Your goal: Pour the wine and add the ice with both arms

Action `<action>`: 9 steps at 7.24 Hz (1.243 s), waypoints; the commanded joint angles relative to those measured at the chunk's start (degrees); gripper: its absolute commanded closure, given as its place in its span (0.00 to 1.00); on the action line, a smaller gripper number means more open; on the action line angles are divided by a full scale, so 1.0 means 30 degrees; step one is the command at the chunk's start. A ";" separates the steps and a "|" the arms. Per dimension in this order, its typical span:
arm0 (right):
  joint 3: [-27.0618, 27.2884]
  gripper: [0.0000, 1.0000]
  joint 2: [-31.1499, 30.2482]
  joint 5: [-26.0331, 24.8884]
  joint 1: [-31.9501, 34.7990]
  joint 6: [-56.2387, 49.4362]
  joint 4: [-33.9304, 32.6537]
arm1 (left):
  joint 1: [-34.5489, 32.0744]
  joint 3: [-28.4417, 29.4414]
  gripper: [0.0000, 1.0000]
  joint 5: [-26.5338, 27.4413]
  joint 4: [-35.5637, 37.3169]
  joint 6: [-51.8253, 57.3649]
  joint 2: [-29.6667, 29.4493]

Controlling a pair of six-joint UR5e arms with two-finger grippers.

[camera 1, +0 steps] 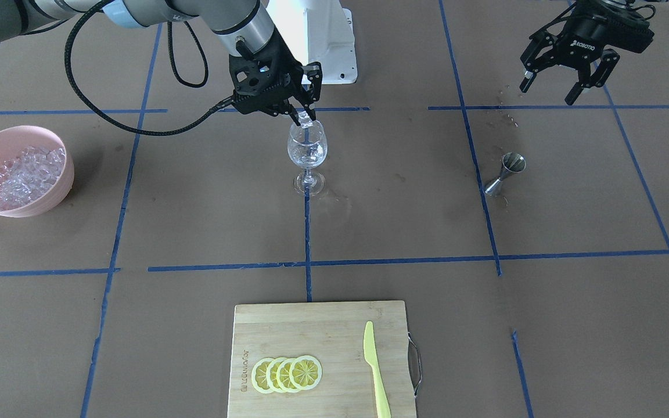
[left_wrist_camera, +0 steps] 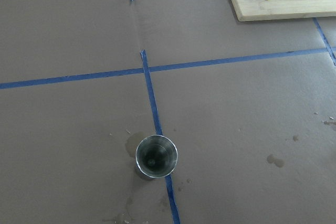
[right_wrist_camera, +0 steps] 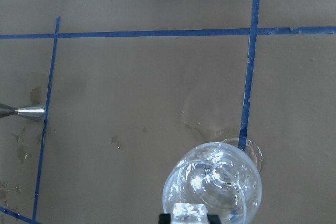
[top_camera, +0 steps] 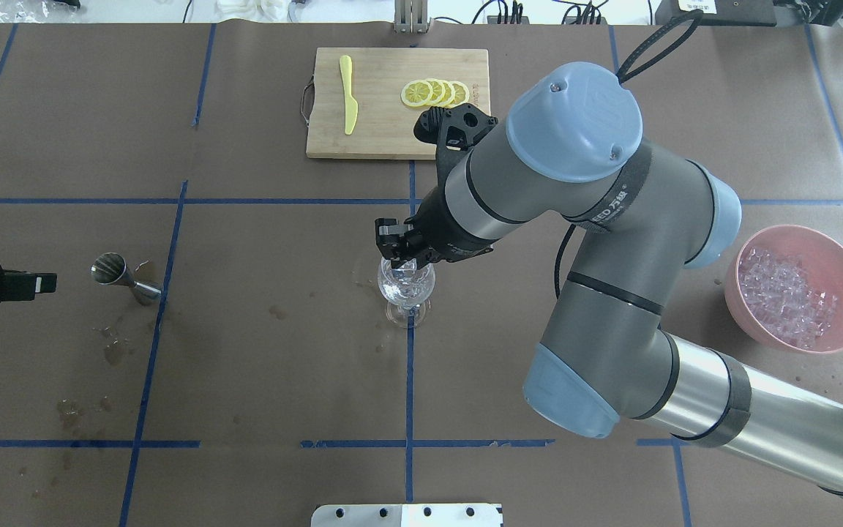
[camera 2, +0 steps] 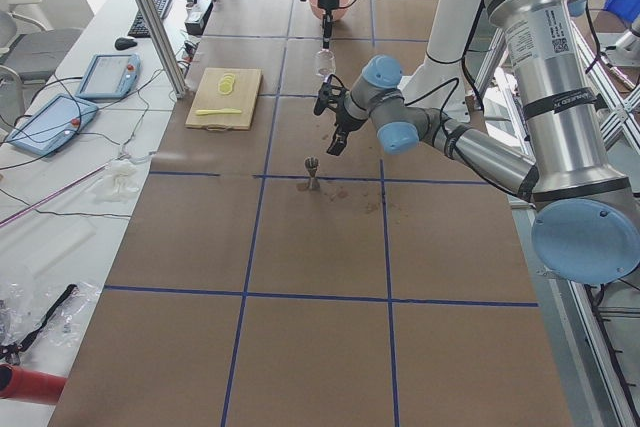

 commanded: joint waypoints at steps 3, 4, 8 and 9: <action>0.0052 0.00 -0.0046 -0.0324 -0.0182 -0.0047 0.0011 | -0.2040 -0.0401 0.00 -0.1029 0.1936 0.2747 -0.0279; 0.0140 0.00 -0.0046 -0.0266 -0.0182 0.0013 -0.0018 | -0.2742 -0.0404 0.00 -0.1175 0.3510 0.3917 -0.1207; 0.1516 0.00 -0.0396 0.0433 0.1598 -0.0425 -0.3497 | -0.7226 0.0847 0.00 -0.1352 1.2891 0.9612 -0.8322; 0.1692 0.00 -0.0832 0.0582 0.2244 -0.1470 -0.4027 | -0.7550 0.1552 0.00 -0.2251 1.2901 0.9932 -0.8625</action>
